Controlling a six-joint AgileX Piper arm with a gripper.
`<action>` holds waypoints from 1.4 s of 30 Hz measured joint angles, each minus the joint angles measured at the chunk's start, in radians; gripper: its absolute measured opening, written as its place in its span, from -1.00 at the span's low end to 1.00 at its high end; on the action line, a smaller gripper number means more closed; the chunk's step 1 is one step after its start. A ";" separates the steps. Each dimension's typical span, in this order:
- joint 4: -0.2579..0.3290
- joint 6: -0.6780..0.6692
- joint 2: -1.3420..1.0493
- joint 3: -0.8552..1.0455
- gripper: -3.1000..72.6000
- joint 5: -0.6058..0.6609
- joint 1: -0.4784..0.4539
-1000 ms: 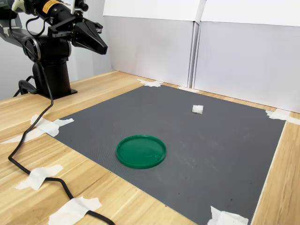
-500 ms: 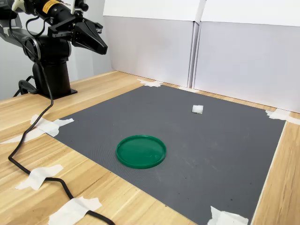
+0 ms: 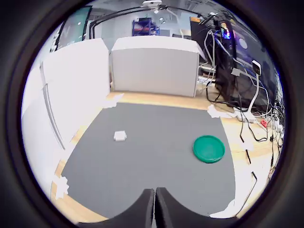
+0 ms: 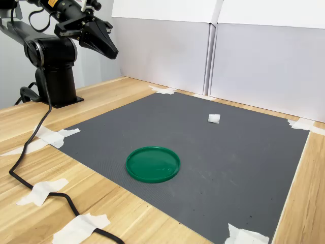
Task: Grasp a white terminal and put it on the green lid.
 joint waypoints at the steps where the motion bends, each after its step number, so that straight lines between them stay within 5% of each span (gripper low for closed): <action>1: 0.001 -0.020 0.023 -0.018 -0.96 0.020 0.000; 11: 0.033 -0.267 0.310 -0.254 -0.96 0.142 0.000; 17: 0.038 -0.294 0.464 -0.437 -0.96 0.211 0.004; 28: -0.062 -0.292 0.750 -0.700 -0.85 0.351 0.260; 32: -0.113 -0.315 0.858 -0.780 -0.48 0.388 0.304; 38: -0.248 -0.325 1.011 -0.870 0.45 0.385 0.375; 42: -0.249 -0.331 1.095 -0.951 0.89 0.386 0.404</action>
